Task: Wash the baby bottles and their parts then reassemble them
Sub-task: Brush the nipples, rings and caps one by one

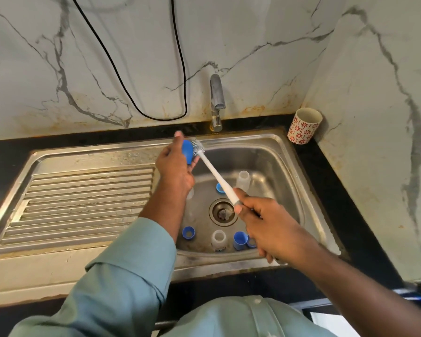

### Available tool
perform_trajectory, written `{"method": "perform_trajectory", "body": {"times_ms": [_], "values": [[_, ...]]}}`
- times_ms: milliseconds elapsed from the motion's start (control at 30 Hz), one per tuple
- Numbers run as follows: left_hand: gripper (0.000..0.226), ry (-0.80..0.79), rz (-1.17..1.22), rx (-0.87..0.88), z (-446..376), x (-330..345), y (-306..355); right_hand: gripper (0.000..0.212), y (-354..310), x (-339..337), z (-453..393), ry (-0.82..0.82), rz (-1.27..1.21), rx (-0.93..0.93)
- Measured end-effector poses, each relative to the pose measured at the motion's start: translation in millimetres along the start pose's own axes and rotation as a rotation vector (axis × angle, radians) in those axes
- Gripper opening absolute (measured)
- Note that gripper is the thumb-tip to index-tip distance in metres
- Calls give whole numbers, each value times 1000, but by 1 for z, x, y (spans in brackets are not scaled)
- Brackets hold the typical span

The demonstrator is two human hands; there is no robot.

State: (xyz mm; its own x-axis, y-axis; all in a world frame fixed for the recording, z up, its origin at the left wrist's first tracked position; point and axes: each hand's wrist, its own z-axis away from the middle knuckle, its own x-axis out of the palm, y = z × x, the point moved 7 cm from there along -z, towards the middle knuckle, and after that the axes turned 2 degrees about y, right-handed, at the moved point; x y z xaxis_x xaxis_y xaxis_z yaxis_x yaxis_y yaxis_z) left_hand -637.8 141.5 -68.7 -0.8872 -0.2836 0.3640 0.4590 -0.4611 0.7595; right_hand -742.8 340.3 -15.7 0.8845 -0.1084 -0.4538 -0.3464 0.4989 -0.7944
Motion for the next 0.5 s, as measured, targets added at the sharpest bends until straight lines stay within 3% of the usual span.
{"method": "perform_trajectory", "body": {"times_ms": [133, 267, 400, 500], "values": [[24, 19, 21, -110, -4, -3, -4, 33, 1, 4, 0, 8, -37, -3], [27, 66, 78, -108, -10, -15, 5, 15, 1, 3, 9, -17, -25, -36], [43, -74, -264, -58, -15, -18, 7, 21, 8, -6, 11, -1, 13, -7], [54, -12, -278, 16, -24, -29, 18, 19, 5, -7, 15, -14, 51, -59]]}}
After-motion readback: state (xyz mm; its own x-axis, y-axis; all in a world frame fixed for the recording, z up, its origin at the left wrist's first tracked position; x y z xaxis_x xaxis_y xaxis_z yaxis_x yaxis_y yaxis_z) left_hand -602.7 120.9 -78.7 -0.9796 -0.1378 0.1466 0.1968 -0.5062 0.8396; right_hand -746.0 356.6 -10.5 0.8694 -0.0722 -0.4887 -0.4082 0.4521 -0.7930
